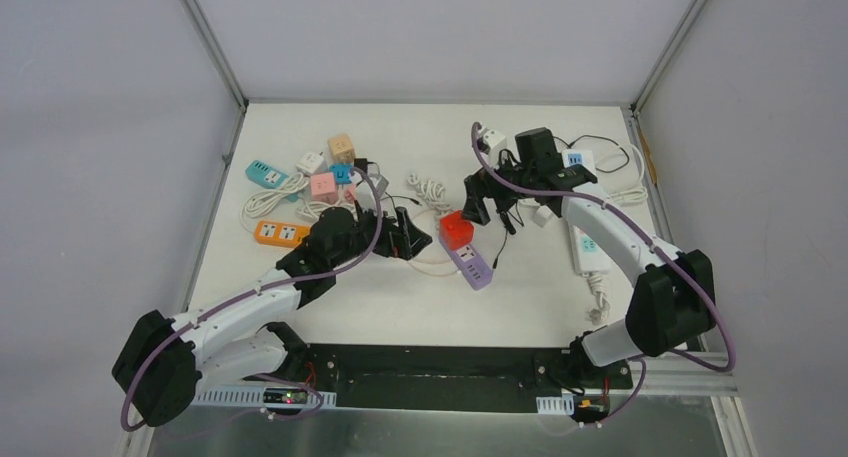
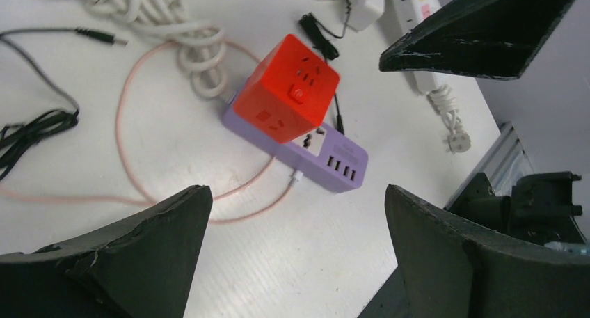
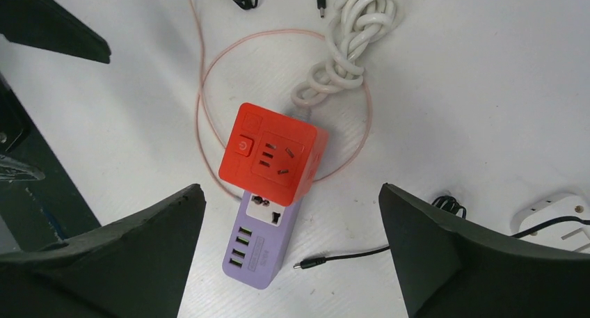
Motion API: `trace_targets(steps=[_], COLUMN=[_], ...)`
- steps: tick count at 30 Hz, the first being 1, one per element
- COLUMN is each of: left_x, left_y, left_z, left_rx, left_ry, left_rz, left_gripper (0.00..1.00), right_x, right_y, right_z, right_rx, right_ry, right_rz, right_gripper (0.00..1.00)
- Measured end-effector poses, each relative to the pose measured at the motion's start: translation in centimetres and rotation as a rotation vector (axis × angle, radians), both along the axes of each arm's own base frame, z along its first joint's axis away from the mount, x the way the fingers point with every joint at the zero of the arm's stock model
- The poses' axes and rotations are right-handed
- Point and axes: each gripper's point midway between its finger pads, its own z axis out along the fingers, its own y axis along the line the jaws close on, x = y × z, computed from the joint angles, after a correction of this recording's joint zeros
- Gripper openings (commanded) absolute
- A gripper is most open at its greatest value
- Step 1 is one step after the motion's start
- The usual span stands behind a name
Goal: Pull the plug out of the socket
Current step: Remove the plug from the socket.
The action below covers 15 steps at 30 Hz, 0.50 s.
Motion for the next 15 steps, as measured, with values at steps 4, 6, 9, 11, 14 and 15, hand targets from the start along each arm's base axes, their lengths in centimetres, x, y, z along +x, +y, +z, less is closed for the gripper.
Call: trace_targets(steps=[4,6,9,11,14,15], left_x=[-0.1,-0.2,-0.3,-0.5,-0.7,-0.8], left_y=[1.8,2.6,3.6,4.2,4.9,5.2], left_z=[-1.5,-2.1,-2.9,-3.2,-3.2,-3.1], left_rx=[0.002,0.004,0.020,0.030,0.031,0.029], left_ry=[0.108,0.159,0.228,0.258,0.283,0.286], left_rz=[0.111,0.163,0.224,0.258,0.294,0.304], left_gripper=[0.99,0.99,0.99,0.99,0.99,0.99], right_x=[0.3,0.5,0.5,0.3,0.0,-0.1], right_y=[0.8,1.0,1.7,2.2,2.7,2.8], right_z=[-1.4,-2.1,-3.1,-3.8,-4.6,-4.7], right_rx=[-0.081,-0.125,-0.178,-0.195,-0.206,-0.210], right_ry=[0.000,-0.005,-0.008,0.006,0.033,0.035], right_rz=[-0.042,-0.061,-0.074,-0.082,-0.102,-0.109], right_gripper=[1.00,1.00,1.00,1.00,1.00,1.00])
